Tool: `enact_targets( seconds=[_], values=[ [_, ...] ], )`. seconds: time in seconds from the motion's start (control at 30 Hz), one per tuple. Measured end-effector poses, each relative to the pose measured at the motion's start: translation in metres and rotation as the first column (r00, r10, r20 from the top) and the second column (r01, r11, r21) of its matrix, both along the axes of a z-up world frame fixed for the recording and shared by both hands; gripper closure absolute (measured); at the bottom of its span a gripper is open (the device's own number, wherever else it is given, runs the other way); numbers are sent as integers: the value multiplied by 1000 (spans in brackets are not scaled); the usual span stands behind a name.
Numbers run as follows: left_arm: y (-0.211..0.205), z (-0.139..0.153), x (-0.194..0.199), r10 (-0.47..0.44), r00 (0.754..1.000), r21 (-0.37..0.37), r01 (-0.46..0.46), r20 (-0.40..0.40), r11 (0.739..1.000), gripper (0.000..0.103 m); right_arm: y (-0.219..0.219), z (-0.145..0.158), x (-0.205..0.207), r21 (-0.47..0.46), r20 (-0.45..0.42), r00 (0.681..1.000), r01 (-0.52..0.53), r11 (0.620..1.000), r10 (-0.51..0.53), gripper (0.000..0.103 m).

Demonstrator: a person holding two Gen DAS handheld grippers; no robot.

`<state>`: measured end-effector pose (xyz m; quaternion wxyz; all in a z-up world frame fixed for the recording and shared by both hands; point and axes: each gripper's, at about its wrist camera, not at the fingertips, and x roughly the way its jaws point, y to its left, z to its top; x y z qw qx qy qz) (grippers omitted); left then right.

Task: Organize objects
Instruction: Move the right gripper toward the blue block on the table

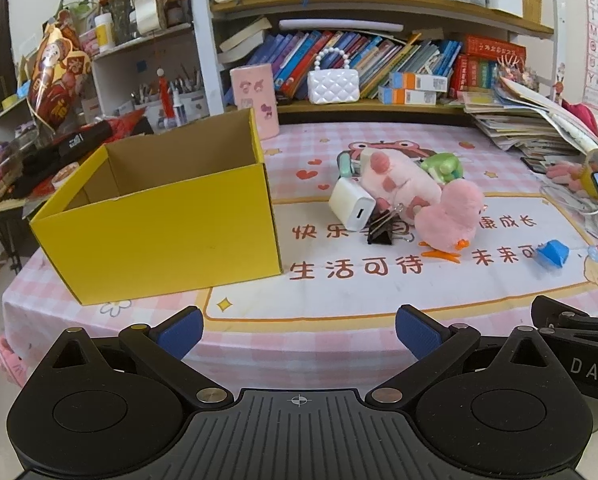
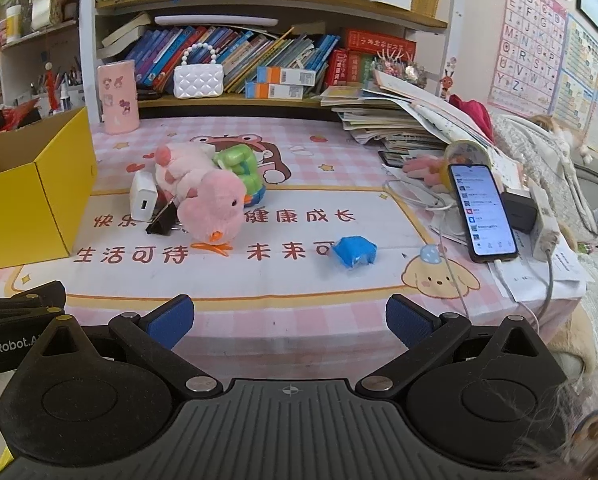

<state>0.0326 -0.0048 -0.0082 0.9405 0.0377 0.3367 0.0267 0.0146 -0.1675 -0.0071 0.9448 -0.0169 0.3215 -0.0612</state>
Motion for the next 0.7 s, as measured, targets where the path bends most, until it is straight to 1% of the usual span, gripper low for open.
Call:
enact_targets(
  seconds=[0.3,0.63,0.7],
  values=[
    [-18,-5,20,17,999,-14,-17,-30,1000,0,-19,-4,27,-9,-36,999,-21,1000,21,0],
    [-41,-6,46,44,998,-8,-44,-34,999,0,-44,-7,64,-3,-64,996,-60,998,60,1],
    [-46,-6,51,46,998,-8,-46,-32,999,0,-49,-8,72,2,-70,995,-68,998,68,2]
  ],
)
